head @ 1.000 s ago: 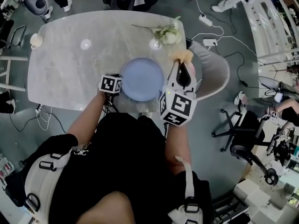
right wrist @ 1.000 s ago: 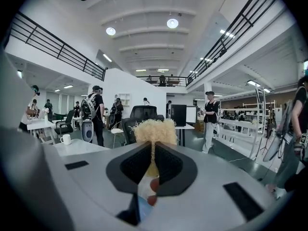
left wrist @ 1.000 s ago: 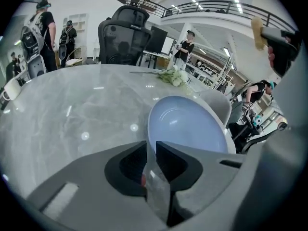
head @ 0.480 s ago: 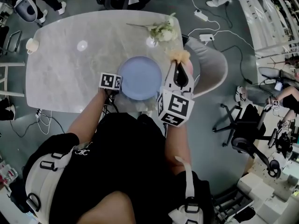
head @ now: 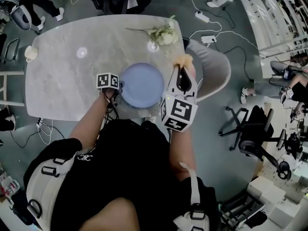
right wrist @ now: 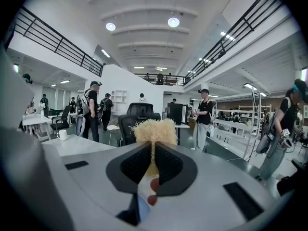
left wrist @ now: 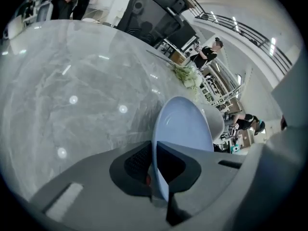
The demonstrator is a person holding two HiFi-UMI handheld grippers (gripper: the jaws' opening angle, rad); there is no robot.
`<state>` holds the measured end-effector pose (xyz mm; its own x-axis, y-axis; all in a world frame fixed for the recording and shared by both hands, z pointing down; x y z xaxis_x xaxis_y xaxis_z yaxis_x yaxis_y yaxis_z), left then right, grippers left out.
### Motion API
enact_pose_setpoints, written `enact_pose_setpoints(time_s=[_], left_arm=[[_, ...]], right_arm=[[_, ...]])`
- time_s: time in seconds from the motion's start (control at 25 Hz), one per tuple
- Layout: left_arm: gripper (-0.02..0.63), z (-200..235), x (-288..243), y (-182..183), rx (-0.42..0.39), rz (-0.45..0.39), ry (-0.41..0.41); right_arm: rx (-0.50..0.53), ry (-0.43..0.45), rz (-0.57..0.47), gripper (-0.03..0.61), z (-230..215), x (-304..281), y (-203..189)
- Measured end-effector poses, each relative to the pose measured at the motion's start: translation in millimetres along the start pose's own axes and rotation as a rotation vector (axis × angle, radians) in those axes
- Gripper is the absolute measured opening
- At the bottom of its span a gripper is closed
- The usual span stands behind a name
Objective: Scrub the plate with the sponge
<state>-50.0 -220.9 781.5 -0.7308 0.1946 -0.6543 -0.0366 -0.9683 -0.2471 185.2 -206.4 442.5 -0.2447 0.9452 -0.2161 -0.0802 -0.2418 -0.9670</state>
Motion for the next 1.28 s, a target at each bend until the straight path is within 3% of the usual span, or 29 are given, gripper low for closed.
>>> enact_pose_setpoints(time_s=[0.36, 0.68, 1.0, 1.16, 1.28], left_arm=[[0.020, -9.7, 22.2, 22.8, 0.022, -0.094, -0.015], [0.020, -35.9, 62.9, 55.9, 0.019, -0.239, -0.061], [0.021, -95.8, 107.9, 91.2, -0.104, -0.341, -0.110], [0.021, -115.8, 121.5, 100.8, -0.165, -0.365, -0.105], [0.023, -128.4, 125.0, 100.0, -0.160, -0.368, -0.136]], right_arm=[[-0.005, 0.041, -0.017, 0.029, 14.2, -6.4, 5.9], [-0.002, 0.089, -0.039, 0.029, 25.4, -8.1, 11.4], [0.018, 0.180, -0.051, 0.029, 52.0, -9.4, 15.9], [0.036, 0.282, -0.025, 0.029, 84.1, -3.9, 12.7], [0.080, 0.356, -0.004, 0.029, 107.4, 1.8, 5.1]])
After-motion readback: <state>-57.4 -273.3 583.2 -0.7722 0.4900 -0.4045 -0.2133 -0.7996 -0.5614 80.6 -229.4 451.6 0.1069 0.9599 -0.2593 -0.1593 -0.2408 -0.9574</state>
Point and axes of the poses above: the fingertips, and each gripper's own axes: x backward along the fingers, z to its left, y out of its top, the point moved 2 cm from there along x, backward along the fingers, and after that the axes turned 14 degrees about -y, right-handed, at the moved point
